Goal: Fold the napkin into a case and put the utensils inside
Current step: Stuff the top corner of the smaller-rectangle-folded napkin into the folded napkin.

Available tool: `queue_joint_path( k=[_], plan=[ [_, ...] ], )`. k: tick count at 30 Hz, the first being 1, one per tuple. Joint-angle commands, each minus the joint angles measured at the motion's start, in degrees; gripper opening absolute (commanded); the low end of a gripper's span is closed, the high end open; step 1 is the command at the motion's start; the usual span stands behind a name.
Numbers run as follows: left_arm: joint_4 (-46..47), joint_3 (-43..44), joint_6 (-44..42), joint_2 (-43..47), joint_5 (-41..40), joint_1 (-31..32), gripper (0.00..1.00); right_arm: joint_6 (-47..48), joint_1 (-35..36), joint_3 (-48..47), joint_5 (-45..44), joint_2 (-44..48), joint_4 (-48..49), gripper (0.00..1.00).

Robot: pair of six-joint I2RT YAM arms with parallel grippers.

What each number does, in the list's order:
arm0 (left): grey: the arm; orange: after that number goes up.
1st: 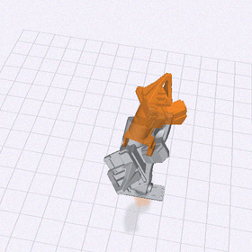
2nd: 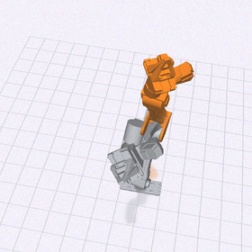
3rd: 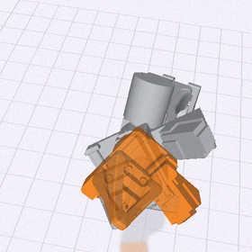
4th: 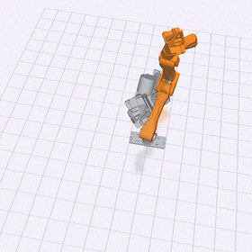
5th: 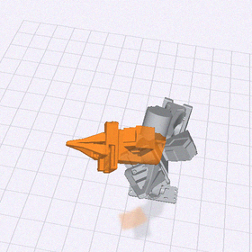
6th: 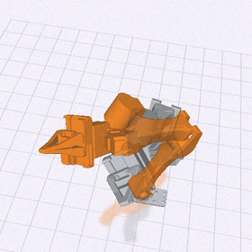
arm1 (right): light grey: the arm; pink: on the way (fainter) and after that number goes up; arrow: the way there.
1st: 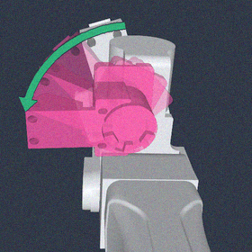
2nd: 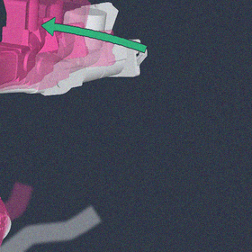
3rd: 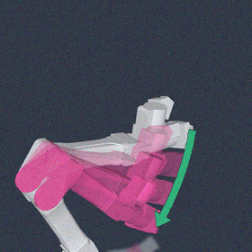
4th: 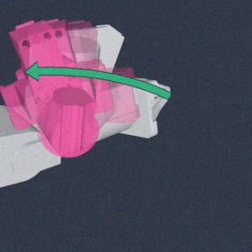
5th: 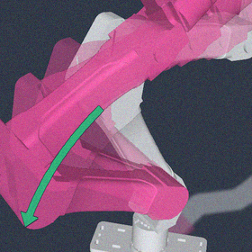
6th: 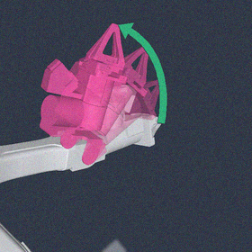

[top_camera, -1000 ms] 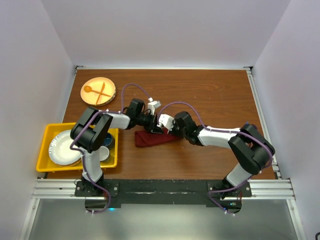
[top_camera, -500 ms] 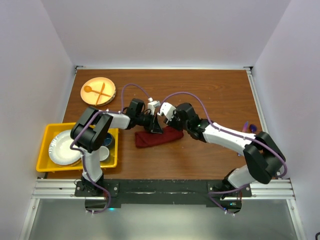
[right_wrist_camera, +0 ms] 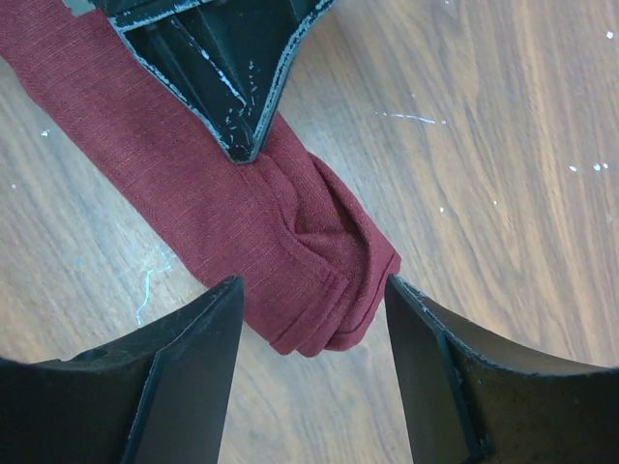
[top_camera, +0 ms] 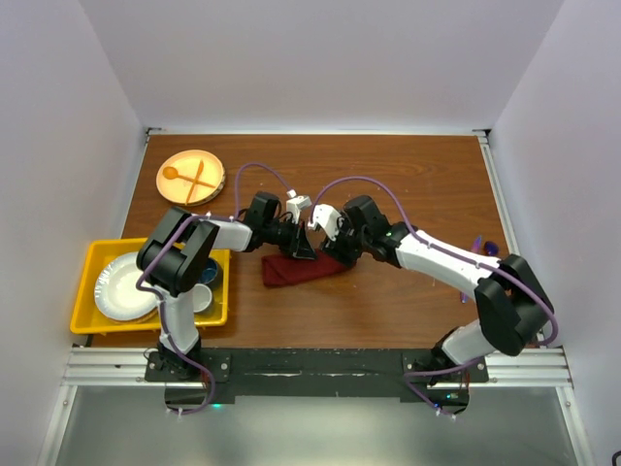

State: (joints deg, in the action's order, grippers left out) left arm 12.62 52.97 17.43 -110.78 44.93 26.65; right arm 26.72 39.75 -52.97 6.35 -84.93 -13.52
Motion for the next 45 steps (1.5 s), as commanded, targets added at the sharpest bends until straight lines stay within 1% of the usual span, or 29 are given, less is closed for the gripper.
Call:
queue_joint_path(
  k=[1,10,12,14,15,17,18,20,21,24,25,30,37,40,45],
  plan=[
    [-2.34,-1.73,-1.35,-2.24,-3.79,-0.20,0.00,3.06,-1.16,-4.07,3.93,-1.55,-3.09,0.64],
    [-2.60,-1.03,-1.35,-2.33,-3.53,-0.20,0.00,7.55,-2.13,-4.77,2.79,-7.53,-0.19,0.62],
    [-2.60,-1.03,-1.35,-2.42,-3.53,-0.20,0.00,8.69,-2.13,-4.25,2.62,-8.24,0.86,0.59],
    [-2.60,-1.11,-1.26,-2.42,-3.53,-0.20,0.00,10.01,-2.04,-3.81,1.83,-8.41,2.69,0.53],
    [-2.60,-1.11,-1.26,-2.42,-3.53,-0.20,0.00,10.28,-2.13,-3.37,1.39,-8.50,3.23,0.47],
    [-2.51,-1.11,-1.26,-2.42,-3.62,-0.20,0.00,10.37,-2.04,-3.11,-0.54,-8.68,4.81,0.40],
    [-2.60,-1.11,-1.26,-2.42,-3.62,-0.20,0.00,10.54,-2.13,-2.84,-0.98,-8.77,5.25,0.32],
    [-2.60,-1.03,-1.35,-2.33,-3.53,-0.20,0.00,10.55,-2.04,-2.40,-2.21,-9.03,6.31,0.23],
    [-2.52,-1.03,-1.35,-1.90,-3.53,-0.20,0.00,10.63,-2.13,-2.14,-2.48,-9.03,6.49,0.15],
    [-1.29,-1.73,-1.52,-0.06,-3.00,-0.20,0.00,10.55,-2.04,-1.70,-2.92,-9.47,6.49,0.05],
    [-0.41,-1.99,-1.00,0.39,-2.31,-0.20,0.00,10.55,-2.04,-1.61,-2.92,-9.64,6.57,0.00],
    [3.28,-3.31,1.29,4.51,0.33,-0.20,0.00,10.02,-2.04,-0.73,-3.27,-9.82,7.63,0.00],
    [7.32,-3.75,7.08,9.26,3.32,0.06,0.00,9.58,-2.13,-0.64,-3.62,-10.08,8.42,0.00],
    [7.42,-3.49,7.44,9.97,2.63,0.15,0.00,9.58,-2.13,-0.64,-3.62,-10.17,8.51,0.00],
    [6.54,-3.93,6.39,7.34,-1.15,-0.20,0.00,9.32,-2.04,-0.99,-3.97,-10.17,8.25,0.00]
  ],
)
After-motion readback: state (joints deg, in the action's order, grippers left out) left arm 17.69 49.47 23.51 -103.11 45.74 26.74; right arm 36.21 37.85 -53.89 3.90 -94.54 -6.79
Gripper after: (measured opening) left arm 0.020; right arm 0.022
